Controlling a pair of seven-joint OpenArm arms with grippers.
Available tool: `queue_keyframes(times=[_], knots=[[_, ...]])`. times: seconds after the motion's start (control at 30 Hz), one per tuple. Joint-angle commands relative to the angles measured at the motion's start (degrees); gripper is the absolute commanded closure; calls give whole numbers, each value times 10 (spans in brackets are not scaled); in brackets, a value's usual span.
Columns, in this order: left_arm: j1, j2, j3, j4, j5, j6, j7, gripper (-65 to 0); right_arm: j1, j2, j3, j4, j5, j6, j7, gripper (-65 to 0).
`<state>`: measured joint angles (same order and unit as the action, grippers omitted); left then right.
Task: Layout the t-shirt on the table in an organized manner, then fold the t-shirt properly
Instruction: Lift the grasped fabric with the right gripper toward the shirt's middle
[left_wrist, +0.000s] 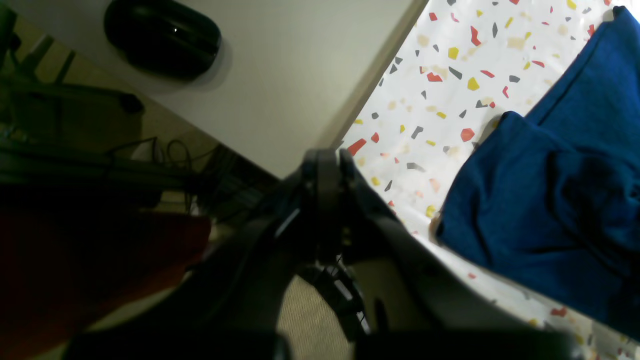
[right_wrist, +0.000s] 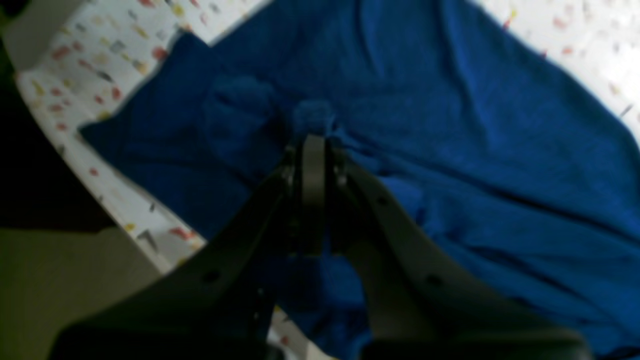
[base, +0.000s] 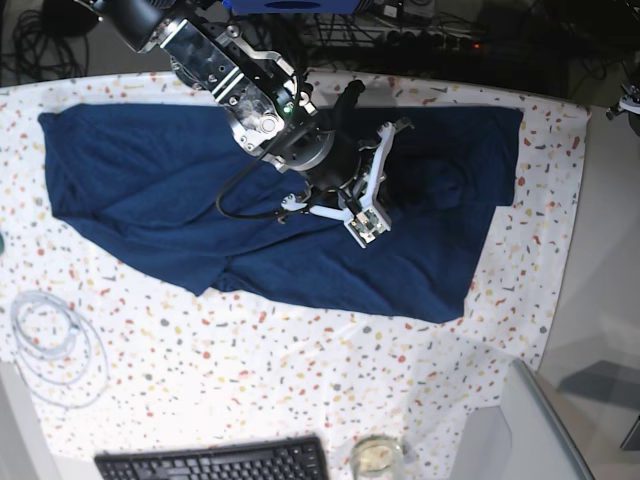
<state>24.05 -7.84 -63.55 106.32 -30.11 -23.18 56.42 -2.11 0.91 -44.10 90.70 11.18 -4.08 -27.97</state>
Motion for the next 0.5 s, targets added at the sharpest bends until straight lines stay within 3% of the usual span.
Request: queue_keyframes(times=[0.0, 0.07, 0.2, 0.27, 0.37, 0.47], knots=[[3, -9, -3, 8, -4, -2, -8, 0, 5, -10, 0, 2, 2, 2, 15, 0], [2, -9, -1, 8, -4, -2, -8, 0, -2, -10, -13, -4, 3, 2, 13, -38], [1, -13, 45, 8, 0, -2, -9, 0, -18, 1, -39, 40, 2, 2, 13, -321], [0, -12, 68, 8, 0, -2, -10, 0, -28, 34, -22, 89, 2, 2, 13, -425], [0, -9, 101, 8, -1, -2, -11, 0, -42, 90, 67, 152, 2, -3, 14, -437], [0, -5, 142, 8, -2, -2, -12, 0, -53, 110, 213, 152, 2, 1, 15, -437]])
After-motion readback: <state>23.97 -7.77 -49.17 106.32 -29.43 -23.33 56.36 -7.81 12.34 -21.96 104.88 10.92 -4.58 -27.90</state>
